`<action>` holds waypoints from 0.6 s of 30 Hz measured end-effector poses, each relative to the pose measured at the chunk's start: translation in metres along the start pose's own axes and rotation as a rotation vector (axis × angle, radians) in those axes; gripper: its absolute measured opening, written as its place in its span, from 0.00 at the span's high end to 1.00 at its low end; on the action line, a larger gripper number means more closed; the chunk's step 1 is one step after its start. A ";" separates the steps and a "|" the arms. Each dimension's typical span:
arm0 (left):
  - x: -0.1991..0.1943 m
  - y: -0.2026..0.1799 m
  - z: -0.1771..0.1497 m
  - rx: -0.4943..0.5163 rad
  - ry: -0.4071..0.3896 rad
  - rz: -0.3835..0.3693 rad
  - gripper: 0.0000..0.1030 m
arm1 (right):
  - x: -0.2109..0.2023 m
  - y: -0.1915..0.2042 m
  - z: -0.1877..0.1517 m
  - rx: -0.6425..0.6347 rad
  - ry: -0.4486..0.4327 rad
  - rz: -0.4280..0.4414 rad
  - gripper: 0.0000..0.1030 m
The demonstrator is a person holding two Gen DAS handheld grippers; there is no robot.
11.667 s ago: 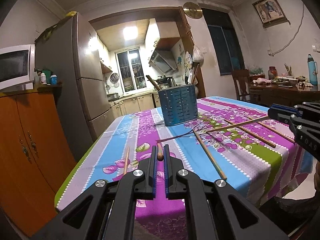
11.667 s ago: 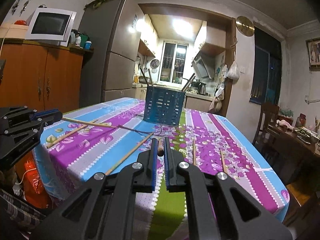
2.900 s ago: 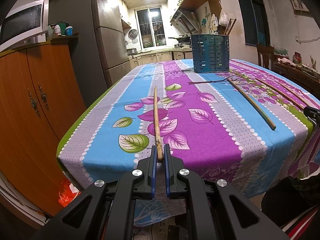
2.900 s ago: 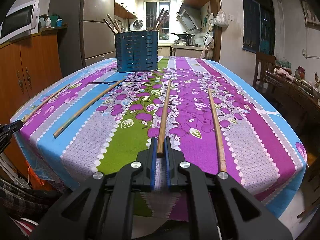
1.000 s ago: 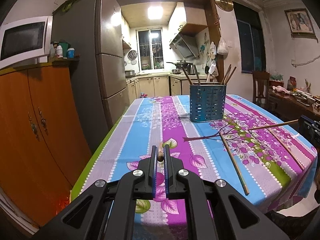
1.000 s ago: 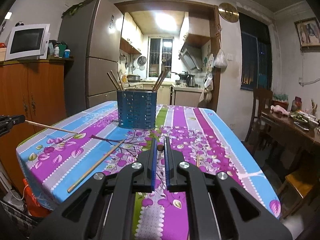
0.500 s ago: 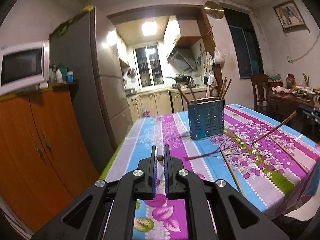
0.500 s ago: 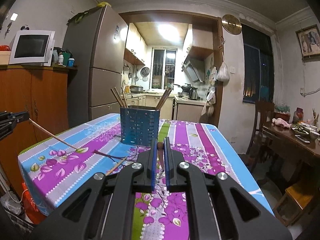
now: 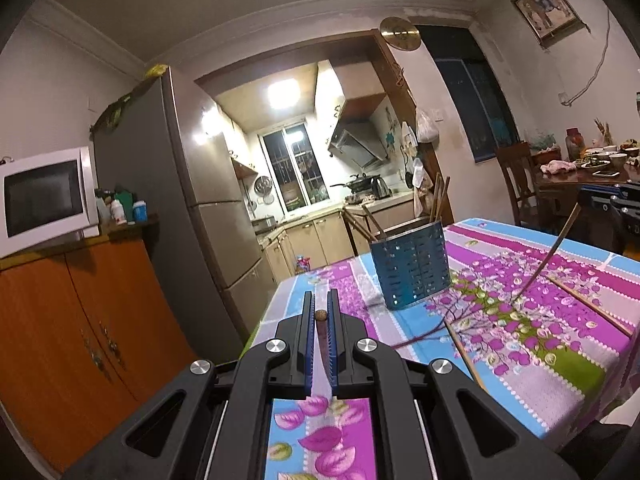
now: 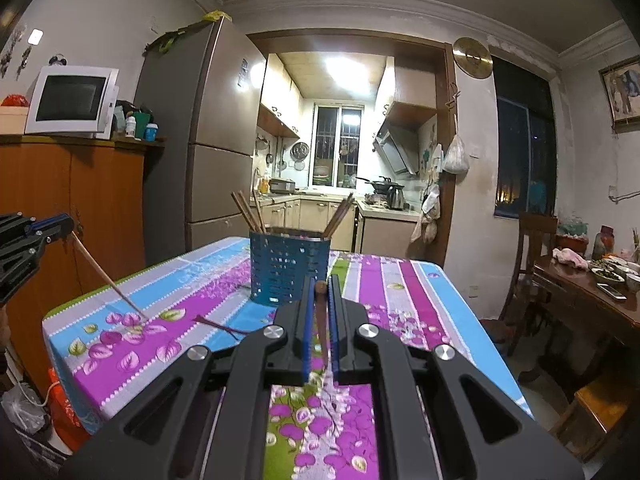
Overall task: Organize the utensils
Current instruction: 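Lift the held chopsticks with both tools and carry them over the blue holder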
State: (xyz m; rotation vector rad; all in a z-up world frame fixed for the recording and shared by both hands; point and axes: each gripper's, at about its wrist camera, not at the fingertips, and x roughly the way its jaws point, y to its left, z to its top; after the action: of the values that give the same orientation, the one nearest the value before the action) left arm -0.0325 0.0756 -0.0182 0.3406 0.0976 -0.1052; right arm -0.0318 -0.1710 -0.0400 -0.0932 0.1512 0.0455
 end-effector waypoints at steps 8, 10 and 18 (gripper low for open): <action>0.030 0.007 0.026 -0.037 0.033 -0.024 0.93 | 0.018 -0.016 0.037 0.038 -0.014 0.049 0.95; 0.040 0.006 0.035 -0.040 0.061 -0.026 0.93 | 0.023 -0.015 0.047 0.036 -0.012 0.066 0.95; 0.083 -0.002 0.064 -0.062 0.152 -0.043 0.93 | 0.044 -0.005 0.081 0.024 0.004 0.131 0.95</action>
State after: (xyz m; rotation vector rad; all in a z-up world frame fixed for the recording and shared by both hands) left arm 0.0545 0.0446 0.0320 0.2840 0.2579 -0.1185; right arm 0.0240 -0.1668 0.0335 -0.0597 0.1615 0.1738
